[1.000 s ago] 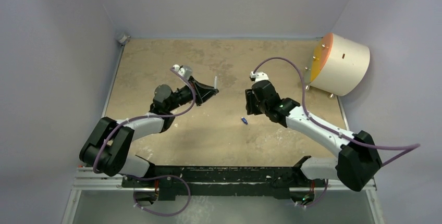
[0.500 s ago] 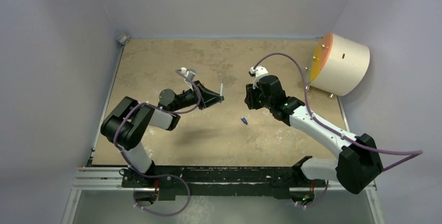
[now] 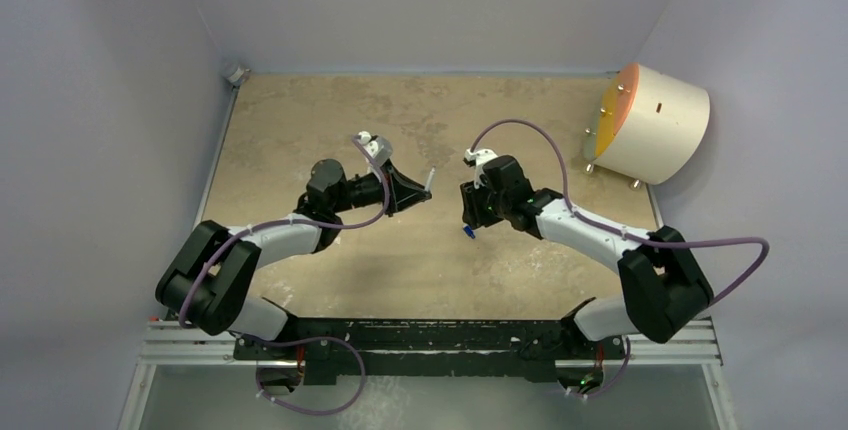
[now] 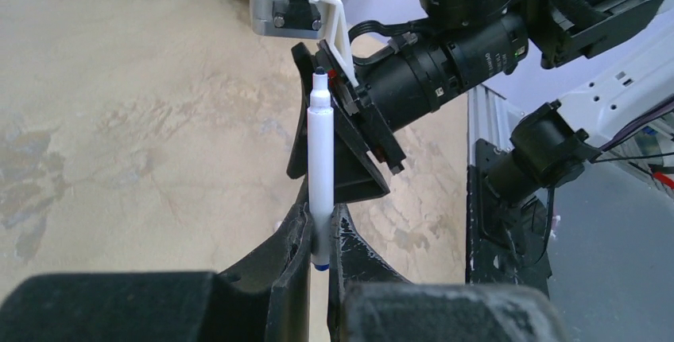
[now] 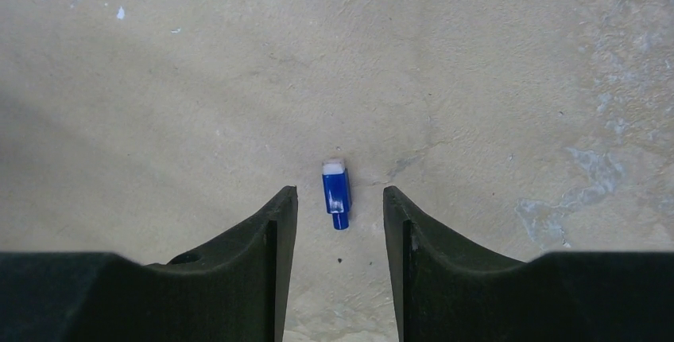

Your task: Insert the pens into the pen caps

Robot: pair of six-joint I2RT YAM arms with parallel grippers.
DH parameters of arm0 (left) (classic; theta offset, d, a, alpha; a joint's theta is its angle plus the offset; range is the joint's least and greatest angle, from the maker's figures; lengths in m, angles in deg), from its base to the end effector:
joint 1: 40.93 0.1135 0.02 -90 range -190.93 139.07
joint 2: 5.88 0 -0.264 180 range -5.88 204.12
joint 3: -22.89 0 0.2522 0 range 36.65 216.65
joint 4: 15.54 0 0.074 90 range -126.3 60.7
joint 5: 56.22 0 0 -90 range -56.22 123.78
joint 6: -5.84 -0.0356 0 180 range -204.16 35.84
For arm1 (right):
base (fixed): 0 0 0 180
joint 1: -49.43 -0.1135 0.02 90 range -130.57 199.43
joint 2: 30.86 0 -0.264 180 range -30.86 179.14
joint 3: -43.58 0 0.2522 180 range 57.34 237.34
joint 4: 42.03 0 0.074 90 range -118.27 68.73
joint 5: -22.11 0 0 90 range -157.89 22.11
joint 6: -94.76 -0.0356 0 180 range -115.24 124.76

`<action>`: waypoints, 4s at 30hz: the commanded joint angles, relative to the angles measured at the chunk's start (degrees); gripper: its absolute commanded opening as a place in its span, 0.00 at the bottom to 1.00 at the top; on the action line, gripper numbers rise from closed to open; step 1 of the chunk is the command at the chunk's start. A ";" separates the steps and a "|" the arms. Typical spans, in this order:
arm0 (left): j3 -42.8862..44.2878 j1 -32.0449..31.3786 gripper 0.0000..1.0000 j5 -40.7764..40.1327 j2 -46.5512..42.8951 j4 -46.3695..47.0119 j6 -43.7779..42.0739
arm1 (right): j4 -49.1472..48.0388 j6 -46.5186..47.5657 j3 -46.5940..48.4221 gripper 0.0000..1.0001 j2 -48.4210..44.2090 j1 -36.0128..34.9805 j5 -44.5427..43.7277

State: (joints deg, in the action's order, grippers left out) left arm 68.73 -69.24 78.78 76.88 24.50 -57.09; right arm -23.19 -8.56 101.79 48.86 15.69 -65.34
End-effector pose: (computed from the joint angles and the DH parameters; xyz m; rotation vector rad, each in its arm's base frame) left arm 0.2411 -0.1585 0.2293 0.6972 1.5481 -1.3338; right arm 0.2411 0.1630 0.2099 -0.4348 2.2796 0.4759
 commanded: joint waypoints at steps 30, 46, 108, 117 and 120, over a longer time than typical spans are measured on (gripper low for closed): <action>0.19 -0.07 0.00 -1.95 -1.53 -5.56 -5.47 | -1.68 -6.98 -0.02 0.47 8.50 -4.50 -6.28; 0.36 0.41 0.00 -3.45 -1.72 -5.29 -5.11 | 2.57 -8.20 4.17 0.29 13.14 -7.66 -13.33; -1.80 -9.90 0.00 -10.64 8.11 44.77 24.06 | -44.90 -13.91 -1.69 0.00 -19.45 0.96 16.26; -1.97 -9.87 0.00 -10.90 8.62 44.81 23.56 | -45.05 -14.54 -2.68 0.00 -19.35 0.99 16.70; -1.96 -9.87 0.00 -11.02 8.51 44.54 23.05 | -45.07 -14.69 -2.69 0.00 -19.04 1.03 16.87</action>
State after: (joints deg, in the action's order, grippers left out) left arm 65.16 -78.90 68.42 85.51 57.48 -32.76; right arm -65.83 -22.83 99.04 30.83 16.50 -50.20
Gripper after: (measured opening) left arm 0.052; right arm 0.038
